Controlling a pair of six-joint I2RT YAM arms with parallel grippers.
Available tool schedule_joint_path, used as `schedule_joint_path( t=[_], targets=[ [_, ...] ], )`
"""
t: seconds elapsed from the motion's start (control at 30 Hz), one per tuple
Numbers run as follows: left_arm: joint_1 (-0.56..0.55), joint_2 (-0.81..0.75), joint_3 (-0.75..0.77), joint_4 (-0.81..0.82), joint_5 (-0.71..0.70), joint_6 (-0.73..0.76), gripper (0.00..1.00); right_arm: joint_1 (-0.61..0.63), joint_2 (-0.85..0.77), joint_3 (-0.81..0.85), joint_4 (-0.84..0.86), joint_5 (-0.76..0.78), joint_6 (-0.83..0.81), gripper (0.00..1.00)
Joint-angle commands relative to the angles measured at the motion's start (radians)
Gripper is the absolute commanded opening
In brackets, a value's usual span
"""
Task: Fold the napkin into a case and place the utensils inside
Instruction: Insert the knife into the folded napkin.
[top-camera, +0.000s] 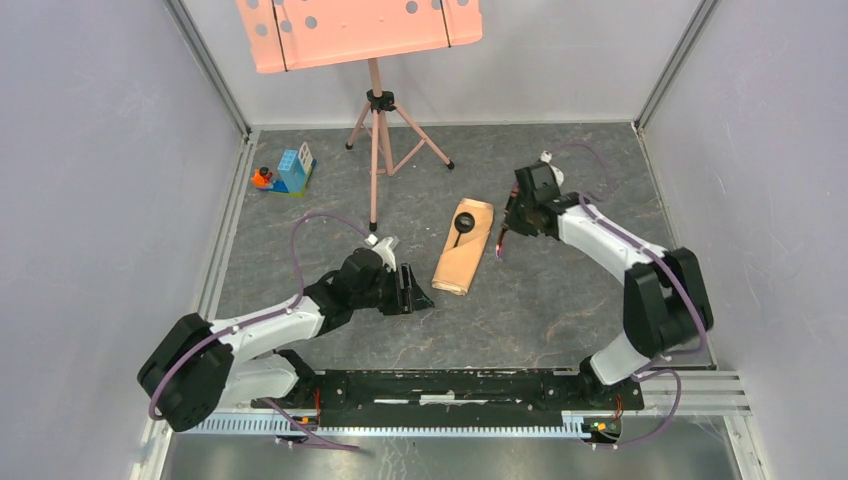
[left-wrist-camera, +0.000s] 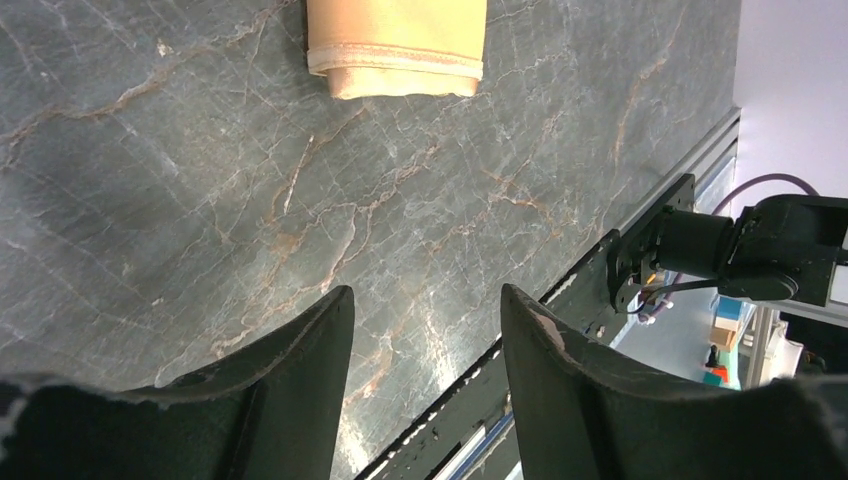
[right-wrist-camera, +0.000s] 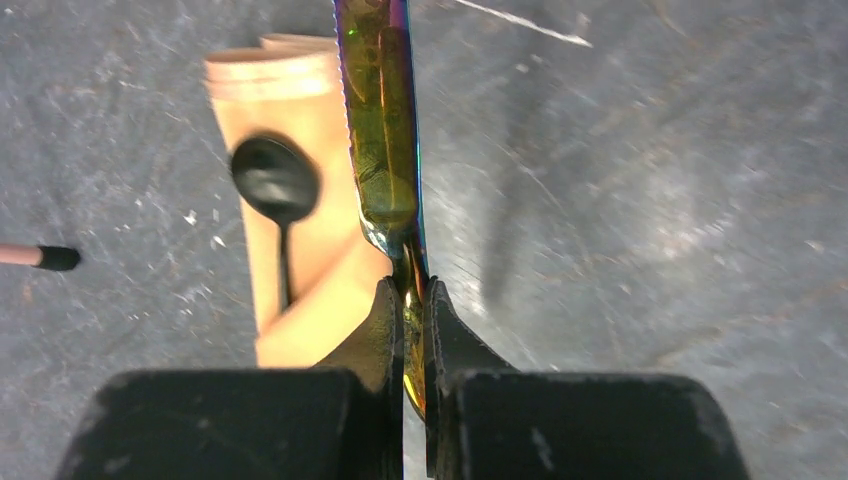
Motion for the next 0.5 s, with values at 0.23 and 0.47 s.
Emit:
schedule_joint_path(
  t=[0.23,0.47],
  targets=[
    [-0.056,0.109,0.007,0.183,-0.03,-0.097,0.59,0.06,0.279,0.378,-0.066,0.161,0.106,0.0],
    [-0.093,0.119,-0.046,0.265,-0.113,-0.121,0.59,0.076,0.368,0.448,-0.104,0.251,0.13,0.0]
  ],
)
